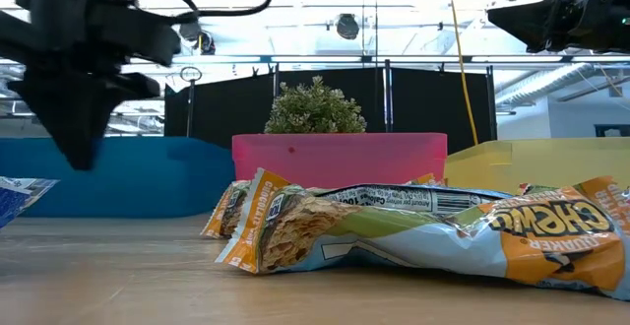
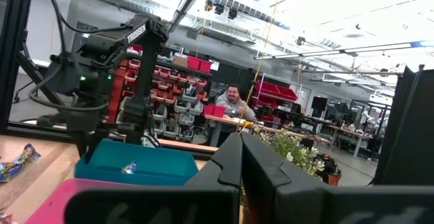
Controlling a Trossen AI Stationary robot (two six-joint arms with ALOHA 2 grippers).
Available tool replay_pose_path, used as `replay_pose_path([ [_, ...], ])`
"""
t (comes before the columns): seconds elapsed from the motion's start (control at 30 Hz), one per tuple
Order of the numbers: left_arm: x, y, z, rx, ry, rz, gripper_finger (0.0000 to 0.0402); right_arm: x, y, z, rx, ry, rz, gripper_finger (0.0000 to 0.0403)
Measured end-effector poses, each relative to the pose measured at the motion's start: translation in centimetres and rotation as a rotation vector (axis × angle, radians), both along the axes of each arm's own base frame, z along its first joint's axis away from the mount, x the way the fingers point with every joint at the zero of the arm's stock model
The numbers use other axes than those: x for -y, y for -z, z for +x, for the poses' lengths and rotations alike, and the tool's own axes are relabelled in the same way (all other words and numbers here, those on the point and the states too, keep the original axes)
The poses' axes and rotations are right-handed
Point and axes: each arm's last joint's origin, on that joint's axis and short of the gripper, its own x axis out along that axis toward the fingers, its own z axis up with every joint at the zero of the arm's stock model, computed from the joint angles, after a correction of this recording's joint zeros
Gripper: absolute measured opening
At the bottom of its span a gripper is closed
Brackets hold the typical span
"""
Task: Pick and place Granola Bars by type
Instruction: Adjust the blue bin on the table
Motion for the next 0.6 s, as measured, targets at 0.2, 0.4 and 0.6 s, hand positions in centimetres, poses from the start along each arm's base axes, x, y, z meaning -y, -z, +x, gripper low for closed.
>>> replay_pose_path([
  [0.2, 0.1, 0.0, 0.0, 0.012, -0.086, 0.003, 0.0022, 0.0, 0.0, 0.0, 0.000, 0.000, 0.000, 0.0000],
  [0.4, 0.1, -0.1, 0.0, 0.012, -0.107, -0.006, 0.0022, 0.0, 0.0, 0.0, 0.002, -0.003, 0.008, 0.0000],
  [0.6, 0.4, -1.2, 0.8, 0.050, -0.112, -0.030, 0.0114, 0.0, 0.0, 0.0, 0.002, -0.003, 0.008, 0.0000],
])
